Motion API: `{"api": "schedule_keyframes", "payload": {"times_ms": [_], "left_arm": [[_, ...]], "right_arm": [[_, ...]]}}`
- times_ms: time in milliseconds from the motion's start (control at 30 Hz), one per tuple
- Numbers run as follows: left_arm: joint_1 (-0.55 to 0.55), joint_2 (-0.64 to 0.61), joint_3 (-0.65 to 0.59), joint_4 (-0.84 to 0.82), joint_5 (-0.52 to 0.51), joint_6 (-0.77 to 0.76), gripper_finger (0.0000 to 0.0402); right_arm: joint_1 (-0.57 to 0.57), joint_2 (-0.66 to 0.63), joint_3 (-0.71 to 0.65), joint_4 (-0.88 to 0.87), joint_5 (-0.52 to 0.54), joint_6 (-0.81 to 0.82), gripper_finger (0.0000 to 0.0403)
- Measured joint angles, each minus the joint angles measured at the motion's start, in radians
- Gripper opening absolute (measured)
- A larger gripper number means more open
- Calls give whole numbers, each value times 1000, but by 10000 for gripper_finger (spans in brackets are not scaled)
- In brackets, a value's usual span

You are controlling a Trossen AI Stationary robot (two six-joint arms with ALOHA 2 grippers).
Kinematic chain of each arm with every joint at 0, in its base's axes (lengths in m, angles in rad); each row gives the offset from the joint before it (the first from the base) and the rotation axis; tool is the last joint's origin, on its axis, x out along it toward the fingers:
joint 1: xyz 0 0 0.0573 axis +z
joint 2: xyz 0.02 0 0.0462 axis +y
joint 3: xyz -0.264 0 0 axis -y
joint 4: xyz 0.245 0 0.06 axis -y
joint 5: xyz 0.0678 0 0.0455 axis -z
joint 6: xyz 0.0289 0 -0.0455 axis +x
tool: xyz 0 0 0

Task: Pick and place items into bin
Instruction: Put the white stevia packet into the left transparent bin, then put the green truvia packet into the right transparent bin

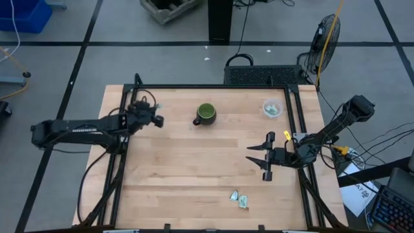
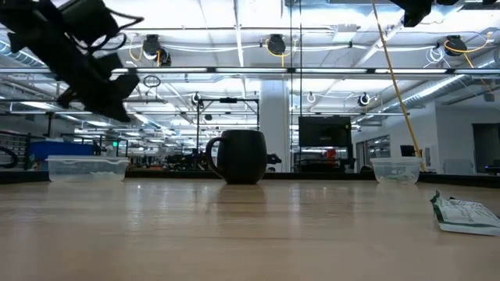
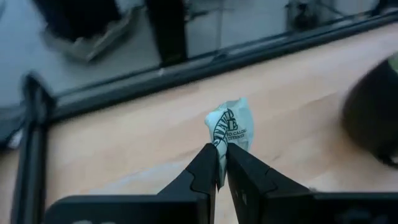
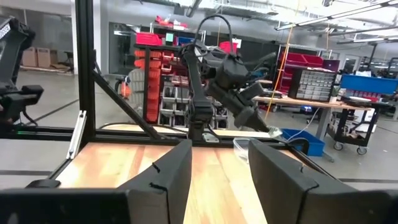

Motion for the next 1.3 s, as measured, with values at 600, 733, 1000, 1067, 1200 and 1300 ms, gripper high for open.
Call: {"api": "schedule_keyframes", "payload": {"times_ms": [600,733,1000,1067,1200,1300], "left_arm": [[173,9,-6,-244,109,-138,45],[172,9,-6,-247,133,-142,75],[170,7,-6,-223,159,-140,180],[157,6,-6,-178,200,-121,198],[91,6,-5,1,297,-69,219],[10,6,-5,192,363,-14,222]], "right_arm": [[0,0,0,-17,0,8,150],[0,0,0,-16,0,8,150],[0,0,0,-38,-5,15,150],[0,0,0,-73,-45,16,150],[-23,17,0,-97,-157,54,150],[-47,73,0,-111,-249,94,150]]}}
